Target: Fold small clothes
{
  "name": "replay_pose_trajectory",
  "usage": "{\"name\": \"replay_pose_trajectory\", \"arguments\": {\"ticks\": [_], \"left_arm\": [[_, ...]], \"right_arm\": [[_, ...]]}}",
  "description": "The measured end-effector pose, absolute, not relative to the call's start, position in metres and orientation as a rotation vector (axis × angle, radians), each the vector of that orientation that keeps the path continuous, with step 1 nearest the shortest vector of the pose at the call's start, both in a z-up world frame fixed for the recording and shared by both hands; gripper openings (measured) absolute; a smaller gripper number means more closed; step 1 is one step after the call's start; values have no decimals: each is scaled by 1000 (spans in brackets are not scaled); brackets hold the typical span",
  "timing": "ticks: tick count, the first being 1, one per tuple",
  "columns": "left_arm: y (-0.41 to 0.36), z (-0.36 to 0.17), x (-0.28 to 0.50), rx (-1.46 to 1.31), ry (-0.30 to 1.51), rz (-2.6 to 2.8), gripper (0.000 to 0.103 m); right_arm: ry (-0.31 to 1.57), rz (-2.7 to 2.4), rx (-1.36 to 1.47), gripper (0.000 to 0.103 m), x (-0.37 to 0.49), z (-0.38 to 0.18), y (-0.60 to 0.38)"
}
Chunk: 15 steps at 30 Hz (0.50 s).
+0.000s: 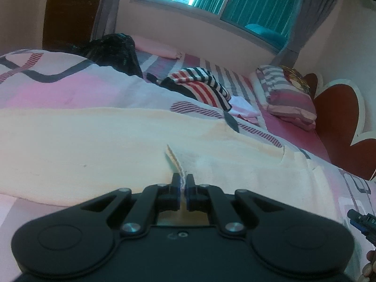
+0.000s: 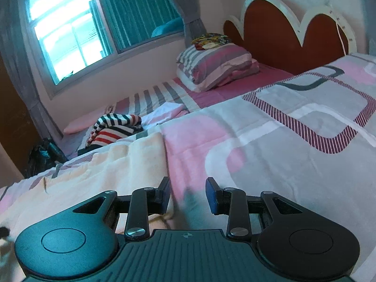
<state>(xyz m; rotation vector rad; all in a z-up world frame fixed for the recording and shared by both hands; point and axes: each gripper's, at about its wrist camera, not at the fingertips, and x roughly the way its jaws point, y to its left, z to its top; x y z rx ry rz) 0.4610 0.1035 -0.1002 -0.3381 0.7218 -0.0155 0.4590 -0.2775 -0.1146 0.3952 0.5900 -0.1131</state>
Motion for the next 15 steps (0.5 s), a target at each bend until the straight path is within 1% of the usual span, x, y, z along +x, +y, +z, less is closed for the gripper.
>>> {"name": "replay_pose_trajectory", "arguments": {"ticks": [4,5,6,11,15], "left_arm": [[111,-105,459,-334,731,-7,3],[112,-106,457,-332,731,-5,3],[112,-106,457,-329,731,-5,3],[109,-108,456,-315,724,-2,3],[112,-111,456,-314,720,14,3]], "right_arm": [[593,-77,372,33,463,-113,-271],[591,-52,366,19,464,-112,-268],[589,-27,356,1,465,-111,-264],[610,45,290,0,467,-115,-247],[671,34,276,0,470,-131,-248]]}}
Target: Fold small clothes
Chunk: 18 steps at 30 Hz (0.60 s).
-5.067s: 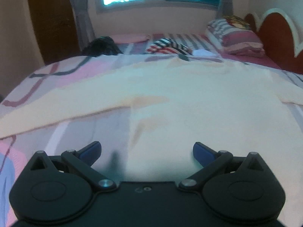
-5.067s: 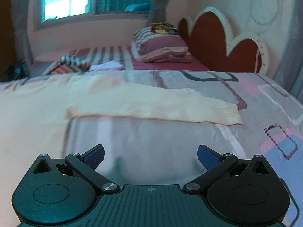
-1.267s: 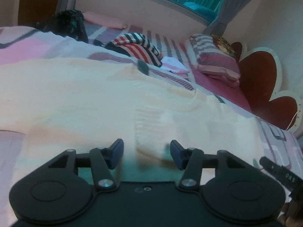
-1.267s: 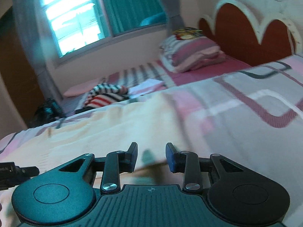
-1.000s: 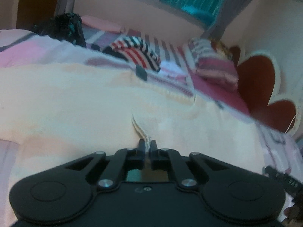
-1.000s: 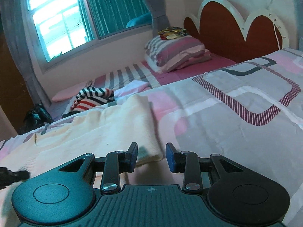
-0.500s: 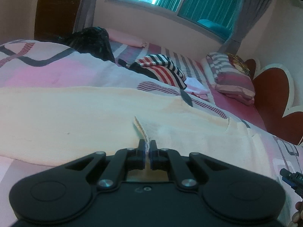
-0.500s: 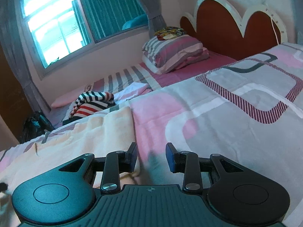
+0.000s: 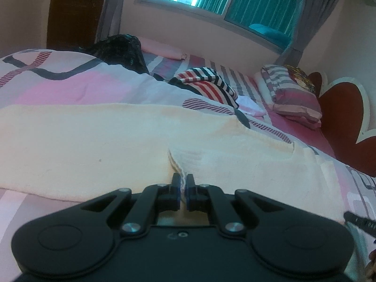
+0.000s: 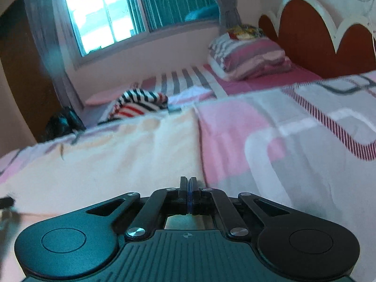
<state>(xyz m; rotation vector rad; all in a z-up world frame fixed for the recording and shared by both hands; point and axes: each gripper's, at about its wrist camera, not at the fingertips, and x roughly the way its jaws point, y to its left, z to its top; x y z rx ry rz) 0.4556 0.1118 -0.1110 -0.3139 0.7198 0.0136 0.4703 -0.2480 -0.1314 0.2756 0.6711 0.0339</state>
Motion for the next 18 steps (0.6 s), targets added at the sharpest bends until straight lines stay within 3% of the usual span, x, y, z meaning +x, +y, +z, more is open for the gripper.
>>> {"name": "replay_pose_trajectory", "arguments": {"ticks": [2,6,9,16,18], "left_arm": [[112,-114,457,-304,730,15,3],[112,-109,452,-249,707,74,20],[93,-91,447,-227,623,85,24],[7,-109,480,-118,761,-184,41],[13,-116,475,-61,738,-186,37]], "right_arm": [[671,36,272,0,470,-136,-250],[664,45,271,0,470,-129,-251],[627,88,268,0,472,-119,-241],[717,402,194,0,497,-130,-158],[704,457,127,0,494,-134,-154]]}}
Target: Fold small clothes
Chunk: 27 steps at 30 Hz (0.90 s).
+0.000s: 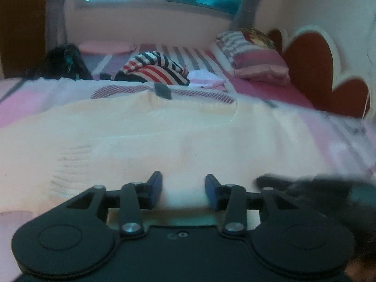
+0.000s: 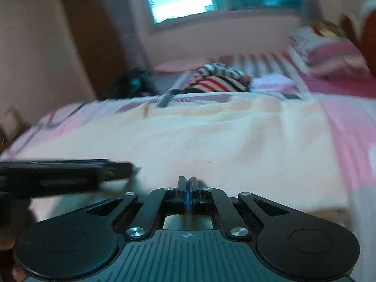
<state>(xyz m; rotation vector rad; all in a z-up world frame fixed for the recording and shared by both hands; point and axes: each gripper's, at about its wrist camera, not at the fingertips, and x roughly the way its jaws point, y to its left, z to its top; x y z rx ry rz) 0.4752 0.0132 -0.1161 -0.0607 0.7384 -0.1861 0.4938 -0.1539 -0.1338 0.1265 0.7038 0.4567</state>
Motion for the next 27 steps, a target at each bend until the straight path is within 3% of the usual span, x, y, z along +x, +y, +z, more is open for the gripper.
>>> {"name": "replay_pose_trajectory", "arguments": {"ticks": [3,7,11,14,19,27], "left_arm": [[46,-113,476,-86,699,-72,31],[51,-109,499,-92,706,-76,36],[38,-114,509,-27,721,-60,38],[54,-117,507,-24,716,18,32],[61,-118,501,1,705,1,32],[63,-114,500,2,712,39,34]], "right_arm": [[694,358,155,0,505,-132,-194],[662,178,279,0,541,-128,-243],[688,296,207,0,570,-129,-212],[670,301,138,0,576,-134,-212],[667,113,377,0,598,-151,-287],[702,102,242,0,603,-140,-275]]}}
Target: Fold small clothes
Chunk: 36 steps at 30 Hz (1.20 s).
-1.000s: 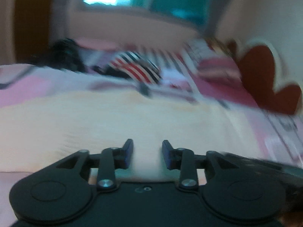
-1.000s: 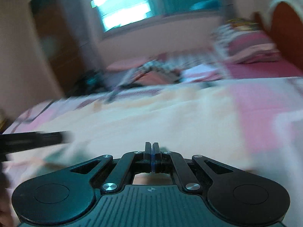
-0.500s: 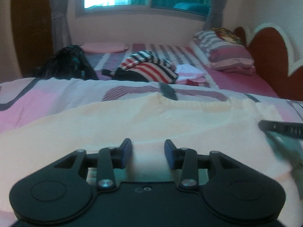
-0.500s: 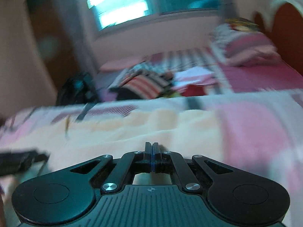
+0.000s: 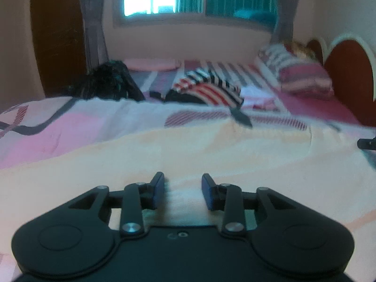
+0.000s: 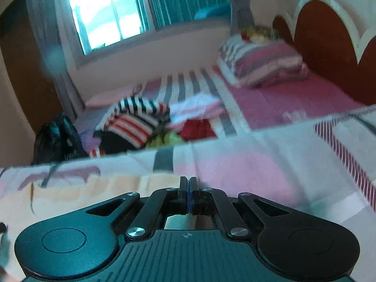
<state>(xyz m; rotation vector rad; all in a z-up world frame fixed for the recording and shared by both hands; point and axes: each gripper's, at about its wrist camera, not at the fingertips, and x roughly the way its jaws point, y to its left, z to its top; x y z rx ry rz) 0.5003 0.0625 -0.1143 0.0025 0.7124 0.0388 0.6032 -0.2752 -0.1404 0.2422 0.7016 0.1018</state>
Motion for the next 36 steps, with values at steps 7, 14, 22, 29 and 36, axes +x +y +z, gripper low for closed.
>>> {"name": "replay_pose_trajectory", "arguments": {"ticks": [7,14,22,29,36], "left_arm": [[69,-112,481,38,716,22,38],[70,-107,455,30,671,20,40],[59,-111,451,77,727,41,42],[61,-112,450,87,745,40,42],[63,-112,450,75,747,50,44]], "right_arm": [[744,140,208,0,563,-142,-277],[686,136,218,0,512,-136,-271],[714,118,212,0,487,-131,-258],[779,97,164,0,491,-138,-253],[791,92,121,0,488,-141,-247]]}}
